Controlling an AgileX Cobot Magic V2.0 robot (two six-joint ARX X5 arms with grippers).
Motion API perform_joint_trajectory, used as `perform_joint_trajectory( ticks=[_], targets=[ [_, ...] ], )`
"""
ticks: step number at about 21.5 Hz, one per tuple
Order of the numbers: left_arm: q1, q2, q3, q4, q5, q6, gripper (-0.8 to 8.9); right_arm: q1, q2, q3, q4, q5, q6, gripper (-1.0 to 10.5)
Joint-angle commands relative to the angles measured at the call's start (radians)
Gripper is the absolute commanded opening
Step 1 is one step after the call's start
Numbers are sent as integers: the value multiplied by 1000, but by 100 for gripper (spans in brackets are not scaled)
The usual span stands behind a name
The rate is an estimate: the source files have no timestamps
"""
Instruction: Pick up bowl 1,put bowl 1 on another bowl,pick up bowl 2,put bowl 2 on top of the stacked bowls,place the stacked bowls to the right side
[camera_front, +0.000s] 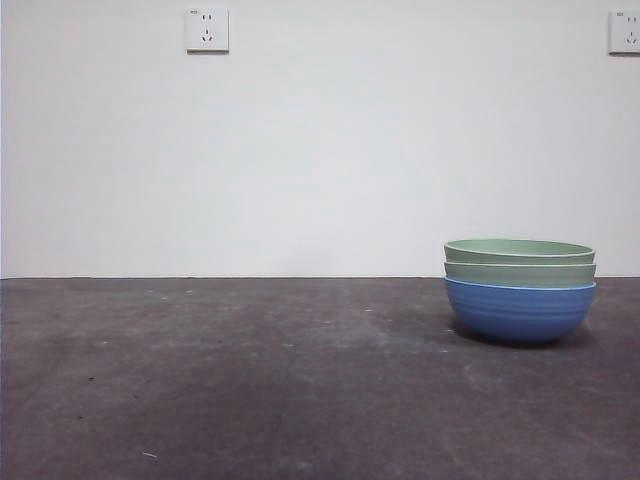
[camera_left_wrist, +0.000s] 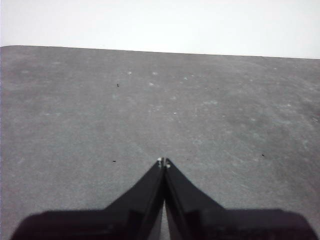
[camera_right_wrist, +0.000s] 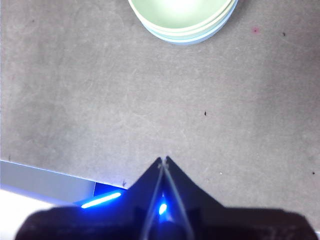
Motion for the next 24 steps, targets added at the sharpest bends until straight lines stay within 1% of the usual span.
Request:
perform_joint_trajectory(
  ticks=[1, 3, 5, 7, 9, 11, 14, 17, 18, 24],
  targets=[
    [3, -3, -14, 2, -1, -6, -3, 1, 0, 0, 2, 1, -6, 3],
    [3, -3, -14, 2, -1, -6, -3, 0, 0, 0, 2, 6, -14, 3],
    [3, -3, -14, 2, -1, -6, -3, -25, -33, 0, 39, 29, -78, 3],
    [3, -3, -14, 2, -1, -6, -3, -43, -107, -9, 145, 23, -74, 3],
    [3, -3, -14, 2, -1, -6, -3, -57, -211, -73, 321, 24, -31, 3],
    [3, -3, -14, 2, -1, -5, -3, -75, -332, -196, 486, 24, -5, 3],
    [3, -3, -14, 2, -1, -6, -3, -95, -501, -456, 740, 26, -1, 3],
    [3, -3, -14, 2, -1, -6, -3, -99, -641, -686, 946, 27, 3, 3],
    [3, -3, -14, 2, -1, -6, -3, -99, -685, -756, 996, 29, 3, 3],
    [3, -3, -14, 2, -1, -6, -3, -99, -819, -943, 1095, 35, 3, 3]
  ],
)
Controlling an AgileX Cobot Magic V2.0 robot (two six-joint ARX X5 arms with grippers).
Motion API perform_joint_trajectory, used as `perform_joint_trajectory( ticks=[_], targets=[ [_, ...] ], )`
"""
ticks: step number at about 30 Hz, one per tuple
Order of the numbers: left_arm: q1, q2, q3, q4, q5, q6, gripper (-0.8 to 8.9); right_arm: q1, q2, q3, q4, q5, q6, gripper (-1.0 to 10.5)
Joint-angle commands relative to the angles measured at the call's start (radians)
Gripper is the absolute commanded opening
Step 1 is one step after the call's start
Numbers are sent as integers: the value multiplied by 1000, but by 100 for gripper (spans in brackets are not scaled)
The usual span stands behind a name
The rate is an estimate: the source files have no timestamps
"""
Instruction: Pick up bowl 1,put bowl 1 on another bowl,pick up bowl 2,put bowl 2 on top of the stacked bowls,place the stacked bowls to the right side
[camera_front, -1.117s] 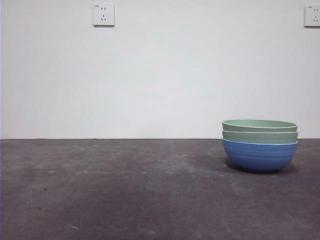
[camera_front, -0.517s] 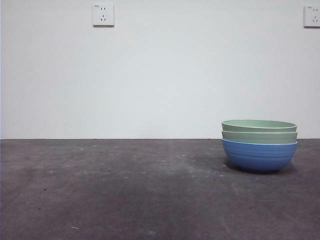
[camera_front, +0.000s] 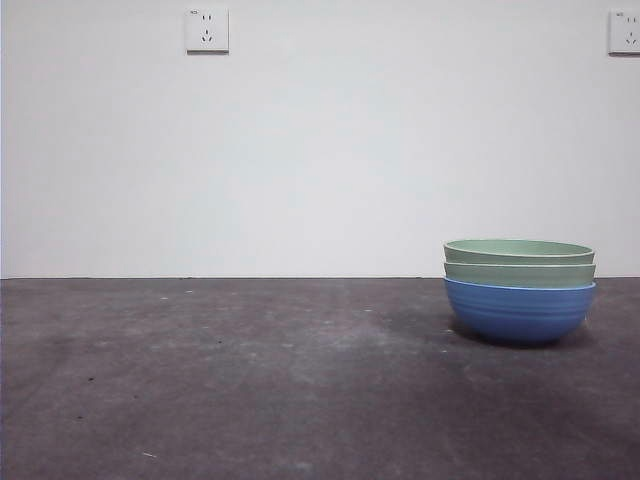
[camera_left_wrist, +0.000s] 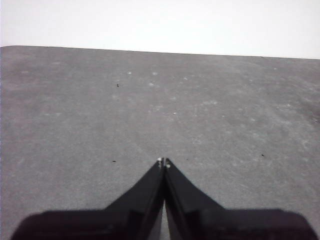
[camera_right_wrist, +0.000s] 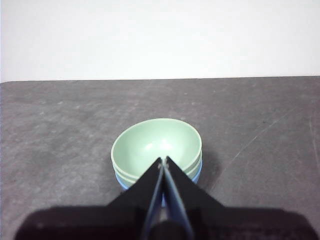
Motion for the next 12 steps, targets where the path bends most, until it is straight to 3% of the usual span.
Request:
perform_joint_trajectory(
  ticks=[1, 12],
  targets=[
    [3, -3, -14, 2, -1, -5, -3, 0, -51, -79, 30, 6, 8, 3],
    [3, -3, -14, 2, -1, -6, -3, 0, -171, -237, 30, 5, 50, 3]
  ],
)
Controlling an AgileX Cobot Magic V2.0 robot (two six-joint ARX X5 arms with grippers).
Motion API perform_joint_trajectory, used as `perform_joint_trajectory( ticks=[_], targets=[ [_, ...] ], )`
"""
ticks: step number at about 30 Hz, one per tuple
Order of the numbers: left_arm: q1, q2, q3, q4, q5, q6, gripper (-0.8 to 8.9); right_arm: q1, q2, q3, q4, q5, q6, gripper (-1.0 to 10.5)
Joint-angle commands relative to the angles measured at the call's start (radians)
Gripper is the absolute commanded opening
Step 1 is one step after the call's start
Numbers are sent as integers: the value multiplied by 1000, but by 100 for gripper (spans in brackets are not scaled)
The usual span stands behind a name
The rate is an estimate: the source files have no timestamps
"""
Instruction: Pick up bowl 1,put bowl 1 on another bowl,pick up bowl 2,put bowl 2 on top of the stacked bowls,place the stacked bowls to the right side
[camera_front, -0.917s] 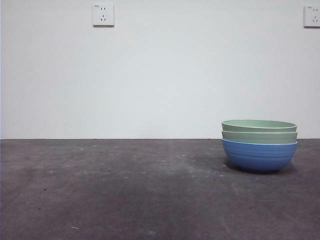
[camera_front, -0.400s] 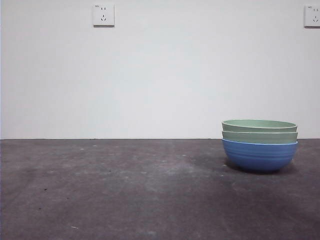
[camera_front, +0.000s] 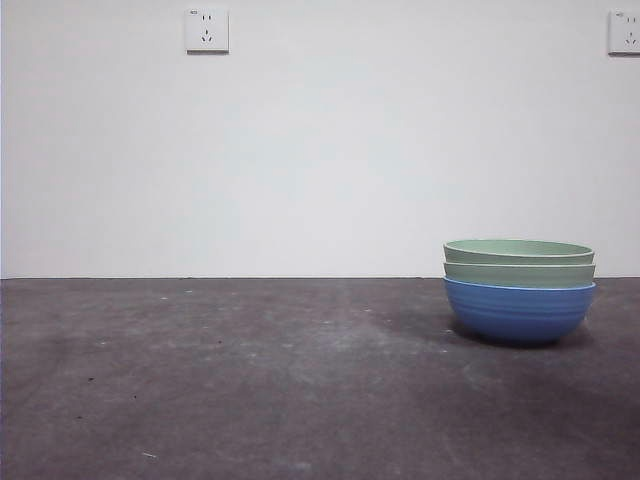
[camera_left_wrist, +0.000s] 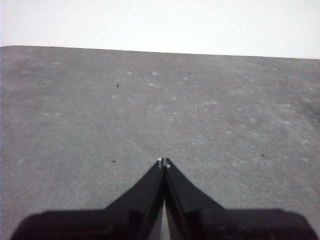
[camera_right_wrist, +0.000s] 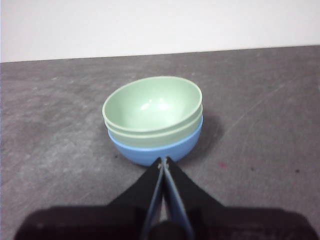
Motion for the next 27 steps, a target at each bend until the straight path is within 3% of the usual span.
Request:
perform_joint_trajectory(
  ticks=[1, 27],
  targets=[
    [3, -3, -14, 2, -1, -6, -3, 0, -22, -31, 11, 5, 35, 3],
    [3, -3, -14, 2, -1, -6, -3, 0, -39, -39, -11, 3, 63, 3]
  ],
)
